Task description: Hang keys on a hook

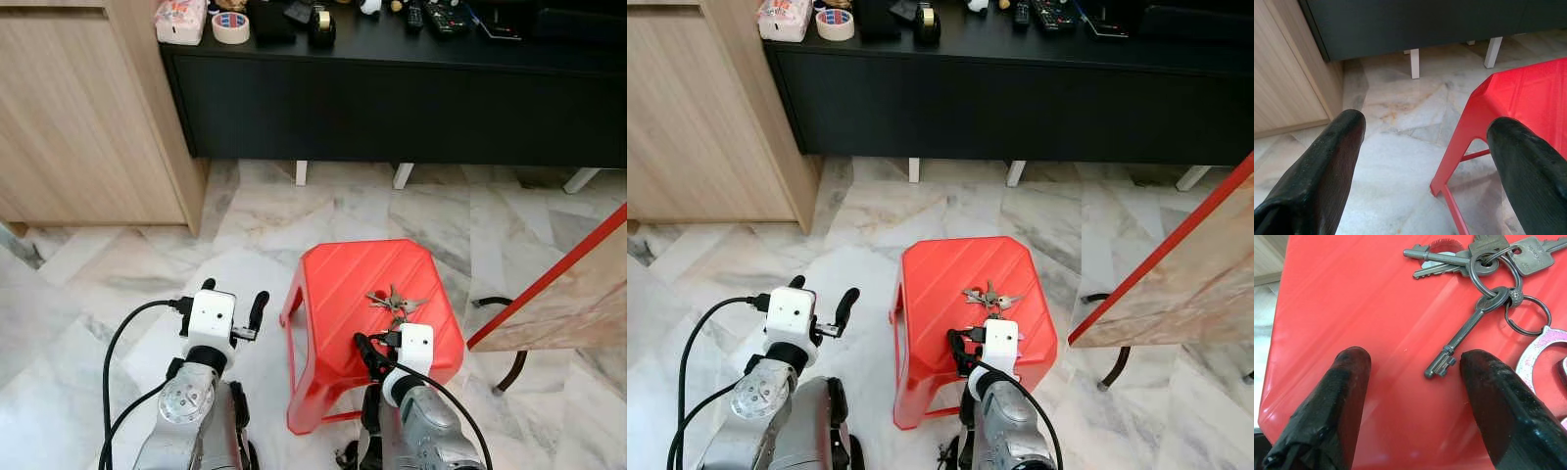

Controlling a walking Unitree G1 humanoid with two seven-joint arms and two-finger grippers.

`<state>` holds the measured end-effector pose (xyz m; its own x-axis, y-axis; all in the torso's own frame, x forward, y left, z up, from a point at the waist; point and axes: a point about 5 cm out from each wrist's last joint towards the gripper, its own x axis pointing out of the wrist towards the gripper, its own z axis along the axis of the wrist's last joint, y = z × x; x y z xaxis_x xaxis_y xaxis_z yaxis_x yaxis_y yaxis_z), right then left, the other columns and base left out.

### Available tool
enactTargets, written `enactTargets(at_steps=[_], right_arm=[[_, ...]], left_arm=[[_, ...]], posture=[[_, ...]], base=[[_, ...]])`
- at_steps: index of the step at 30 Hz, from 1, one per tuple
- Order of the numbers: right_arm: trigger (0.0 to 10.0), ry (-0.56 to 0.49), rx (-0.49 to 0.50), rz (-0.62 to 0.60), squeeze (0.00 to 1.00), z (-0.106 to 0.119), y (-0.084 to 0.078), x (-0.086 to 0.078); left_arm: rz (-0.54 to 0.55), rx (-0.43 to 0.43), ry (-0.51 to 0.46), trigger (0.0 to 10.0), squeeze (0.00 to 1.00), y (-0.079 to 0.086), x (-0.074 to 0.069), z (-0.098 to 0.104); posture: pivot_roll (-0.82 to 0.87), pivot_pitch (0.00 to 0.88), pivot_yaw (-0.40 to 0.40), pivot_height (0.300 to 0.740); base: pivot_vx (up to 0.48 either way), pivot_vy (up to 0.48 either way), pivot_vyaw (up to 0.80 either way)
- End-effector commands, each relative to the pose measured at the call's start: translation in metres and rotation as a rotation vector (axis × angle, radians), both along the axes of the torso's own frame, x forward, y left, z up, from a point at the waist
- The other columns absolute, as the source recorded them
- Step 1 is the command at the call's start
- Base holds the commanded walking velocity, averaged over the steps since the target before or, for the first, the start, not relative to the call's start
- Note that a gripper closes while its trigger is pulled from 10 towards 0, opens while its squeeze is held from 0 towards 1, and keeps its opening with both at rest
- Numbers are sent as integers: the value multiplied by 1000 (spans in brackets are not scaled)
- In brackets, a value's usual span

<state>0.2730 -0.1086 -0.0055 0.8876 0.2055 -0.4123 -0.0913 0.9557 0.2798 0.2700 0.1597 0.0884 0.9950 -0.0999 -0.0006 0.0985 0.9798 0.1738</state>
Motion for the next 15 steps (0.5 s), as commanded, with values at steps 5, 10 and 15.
enactTargets(at_steps=[5,10,15], right_arm=[[10000,54,-15,-31,0,-9,-3,-5],[10000,56,-21,-51,0,-10,-4,-3],[0,70,-29,-65,0,-11,-6,-2]], left_arm=[[-1,5,5,10000,0,-1,-5,-3],[0,6,7,10000,0,-1,-6,-3],[0,6,9,10000,0,-1,-7,-4]], posture=[[114,196,-106,593],[115,198,-106,593],[115,200,-108,593]], base=[[0,0,0],[0,0,0],[0,0,0]])
